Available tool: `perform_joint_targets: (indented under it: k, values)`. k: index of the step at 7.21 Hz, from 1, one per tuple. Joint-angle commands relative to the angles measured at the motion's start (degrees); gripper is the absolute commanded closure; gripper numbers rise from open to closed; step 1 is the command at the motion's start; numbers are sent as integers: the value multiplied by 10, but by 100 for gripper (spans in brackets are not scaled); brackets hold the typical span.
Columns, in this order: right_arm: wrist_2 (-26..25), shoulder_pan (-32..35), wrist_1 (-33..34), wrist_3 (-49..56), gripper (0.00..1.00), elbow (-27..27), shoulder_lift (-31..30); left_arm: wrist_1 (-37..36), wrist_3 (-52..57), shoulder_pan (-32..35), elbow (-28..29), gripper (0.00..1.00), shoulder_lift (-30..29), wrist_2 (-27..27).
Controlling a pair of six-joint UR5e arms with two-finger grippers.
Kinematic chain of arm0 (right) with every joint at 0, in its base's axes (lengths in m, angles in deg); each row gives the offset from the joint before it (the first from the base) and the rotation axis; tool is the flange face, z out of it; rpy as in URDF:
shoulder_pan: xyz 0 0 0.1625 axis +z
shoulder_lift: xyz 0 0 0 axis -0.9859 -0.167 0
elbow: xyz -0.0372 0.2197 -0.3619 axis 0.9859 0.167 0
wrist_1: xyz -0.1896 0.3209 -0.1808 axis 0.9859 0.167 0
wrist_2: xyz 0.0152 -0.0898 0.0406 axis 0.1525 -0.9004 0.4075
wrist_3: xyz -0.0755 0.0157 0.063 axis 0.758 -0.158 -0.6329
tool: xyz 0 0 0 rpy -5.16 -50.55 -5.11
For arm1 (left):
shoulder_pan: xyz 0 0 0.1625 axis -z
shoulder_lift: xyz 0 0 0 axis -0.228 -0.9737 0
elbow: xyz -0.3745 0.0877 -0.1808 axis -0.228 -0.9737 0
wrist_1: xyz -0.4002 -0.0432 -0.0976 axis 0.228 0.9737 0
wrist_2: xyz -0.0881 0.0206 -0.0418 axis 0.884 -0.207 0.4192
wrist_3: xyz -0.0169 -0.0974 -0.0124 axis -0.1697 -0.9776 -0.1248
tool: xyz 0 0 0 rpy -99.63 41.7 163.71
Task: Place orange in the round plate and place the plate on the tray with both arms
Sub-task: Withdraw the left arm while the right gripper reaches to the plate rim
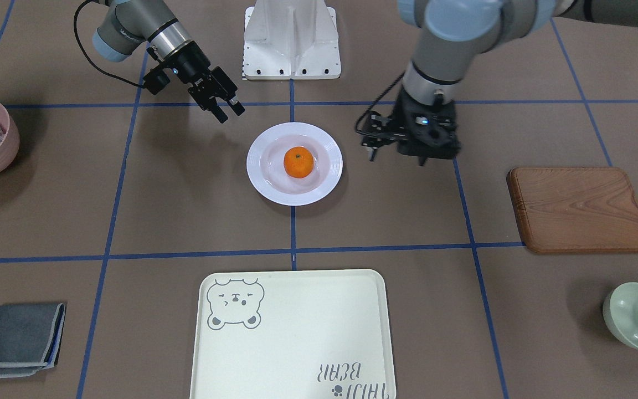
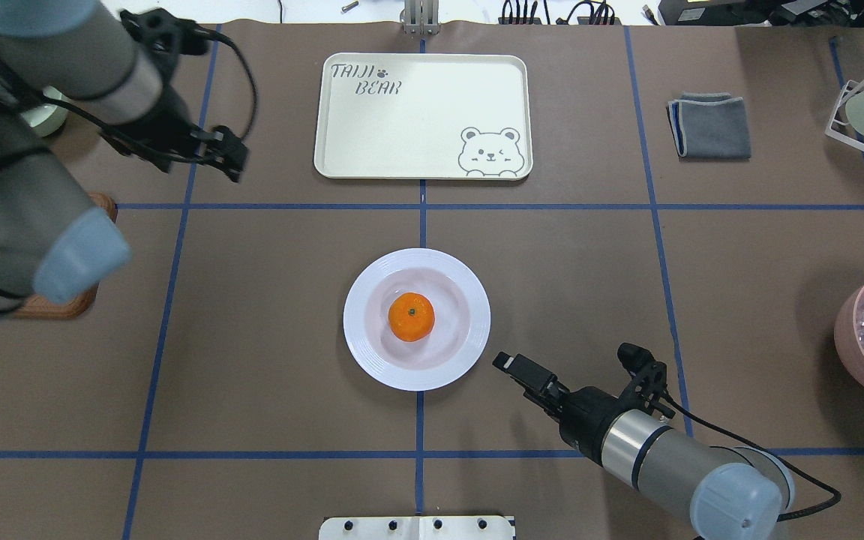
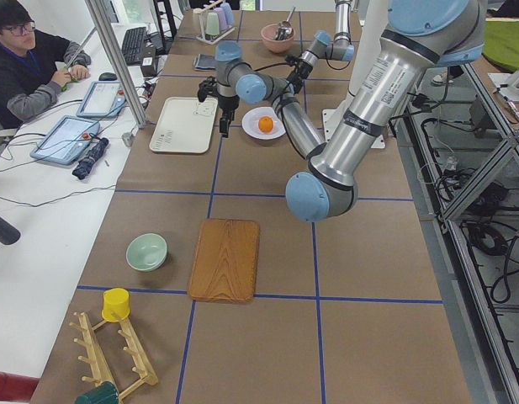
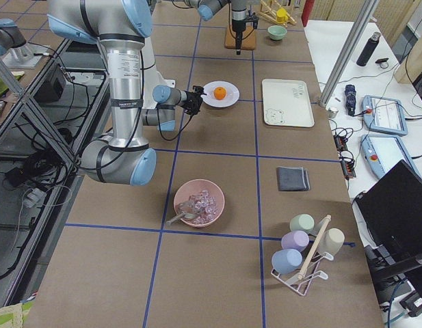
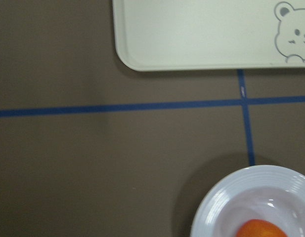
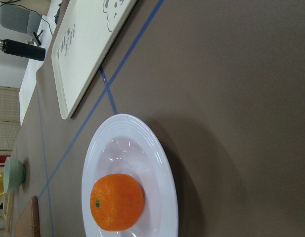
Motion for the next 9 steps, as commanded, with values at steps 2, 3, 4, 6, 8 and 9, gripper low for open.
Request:
perform_joint_targets:
  k: [2,3,4,6,8,9]
  values:
    - [-22,-5,5,-7,1,24,43,-106,481,267,125,1,42,57]
    - [-22,-4,5,-7,1,25,43,-100,588,343,207,1,40,59]
    - [-22,-4,5,-7,1,25,43,-64,643,376,264,1,67,49]
    - [-22,0,4,-9,2,30,51,29,649,441,303,1,135,76]
    - [-21,15,34,-16,4,37,73,29,652,461,303,1,149,77]
    - [-20,21,76,-30,4,38,90,26,652,461,304,1,149,77]
